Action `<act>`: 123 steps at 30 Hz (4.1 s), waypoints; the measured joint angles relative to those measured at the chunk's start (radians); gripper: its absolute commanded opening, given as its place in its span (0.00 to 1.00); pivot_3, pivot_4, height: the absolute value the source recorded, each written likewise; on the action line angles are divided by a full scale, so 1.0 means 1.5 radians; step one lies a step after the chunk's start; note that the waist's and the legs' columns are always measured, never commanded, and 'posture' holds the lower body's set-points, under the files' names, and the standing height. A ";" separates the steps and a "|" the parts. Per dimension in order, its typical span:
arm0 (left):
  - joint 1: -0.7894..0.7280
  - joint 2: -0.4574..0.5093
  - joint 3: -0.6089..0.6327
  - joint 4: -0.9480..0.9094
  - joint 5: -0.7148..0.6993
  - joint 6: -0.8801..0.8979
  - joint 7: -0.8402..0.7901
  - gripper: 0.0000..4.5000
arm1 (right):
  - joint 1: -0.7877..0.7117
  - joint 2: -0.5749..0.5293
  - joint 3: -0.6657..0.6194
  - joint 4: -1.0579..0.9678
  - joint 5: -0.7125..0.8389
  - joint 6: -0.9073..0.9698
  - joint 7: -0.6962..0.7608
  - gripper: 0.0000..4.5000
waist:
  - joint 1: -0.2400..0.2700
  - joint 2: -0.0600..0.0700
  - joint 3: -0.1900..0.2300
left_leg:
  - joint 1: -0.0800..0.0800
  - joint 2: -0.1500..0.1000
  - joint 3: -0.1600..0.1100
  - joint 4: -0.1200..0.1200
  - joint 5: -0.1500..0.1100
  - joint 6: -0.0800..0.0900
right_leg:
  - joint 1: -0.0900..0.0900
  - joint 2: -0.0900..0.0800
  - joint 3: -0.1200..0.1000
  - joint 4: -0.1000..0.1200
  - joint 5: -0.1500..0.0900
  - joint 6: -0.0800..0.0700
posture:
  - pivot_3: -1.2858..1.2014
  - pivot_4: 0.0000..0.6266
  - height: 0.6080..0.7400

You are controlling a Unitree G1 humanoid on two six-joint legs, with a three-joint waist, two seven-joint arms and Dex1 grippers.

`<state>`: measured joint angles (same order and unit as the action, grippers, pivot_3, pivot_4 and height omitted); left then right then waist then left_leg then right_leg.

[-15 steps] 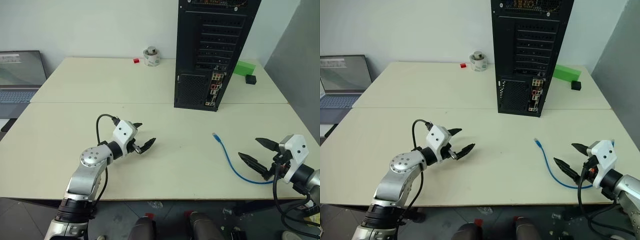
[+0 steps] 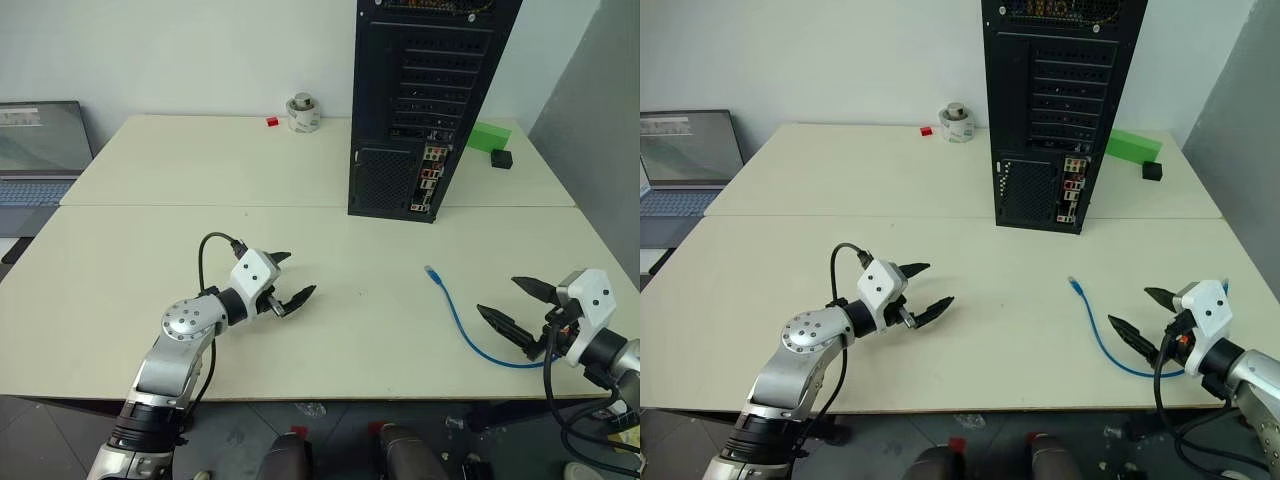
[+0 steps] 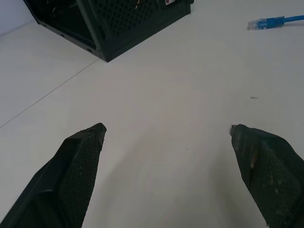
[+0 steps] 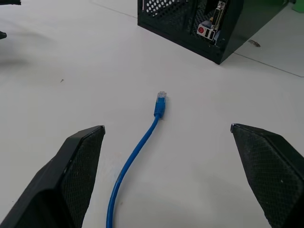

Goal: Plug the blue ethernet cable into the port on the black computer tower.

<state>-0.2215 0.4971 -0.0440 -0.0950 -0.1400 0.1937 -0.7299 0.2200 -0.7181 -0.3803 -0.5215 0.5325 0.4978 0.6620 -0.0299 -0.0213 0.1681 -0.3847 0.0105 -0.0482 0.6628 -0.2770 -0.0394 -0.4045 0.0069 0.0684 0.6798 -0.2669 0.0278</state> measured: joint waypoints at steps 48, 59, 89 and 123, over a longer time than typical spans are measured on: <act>-0.058 0.020 -0.071 -0.055 -0.107 0.055 -0.148 1.00 | -0.239 0.158 0.281 0.245 -0.236 -0.071 -0.095 0.01 | -0.002 0.000 0.000 | 0.000 0.000 0.000 0.000 0.000 0.000 | 0.000 0.001 0.000 0.000 0.000 0.000 | 0.52 0.24 1.00; -0.100 0.059 -0.107 -0.007 -0.114 0.030 -0.300 1.00 | -0.321 0.028 0.377 0.073 -0.156 -0.012 0.155 0.01 | -0.002 0.000 0.001 | 0.000 0.000 -0.001 0.000 0.000 0.000 | 0.000 0.002 0.000 0.000 0.000 0.000 | 0.52 0.24 1.00; -0.140 0.047 -0.150 0.035 -0.099 0.013 -0.370 0.06 | -0.358 -0.008 0.427 0.033 -0.144 0.036 0.213 0.00 | -0.001 0.000 0.001 | 0.000 0.000 -0.001 0.000 0.000 0.000 | 0.000 0.001 -0.001 0.000 0.000 0.000 | 0.52 0.24 1.00; -0.084 0.003 -0.133 0.202 0.207 -0.719 -0.080 0.06 | -0.377 0.054 0.269 0.008 0.118 0.319 0.117 0.67 | 0.001 0.000 0.001 | 0.000 0.000 -0.002 0.000 0.000 0.000 | 0.000 0.000 -0.001 0.000 0.000 -0.001 | 0.52 0.24 1.00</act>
<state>-0.3476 0.5023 -0.2432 0.2080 0.1705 -0.8841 -0.8502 -0.3459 -0.6365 0.0237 -0.5099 0.7090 0.9761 0.8370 -0.0286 -0.0217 0.1688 -0.3854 0.0109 -0.0504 0.6630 -0.2771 -0.0393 -0.4050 0.0066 0.0676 0.6793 -0.2671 0.0268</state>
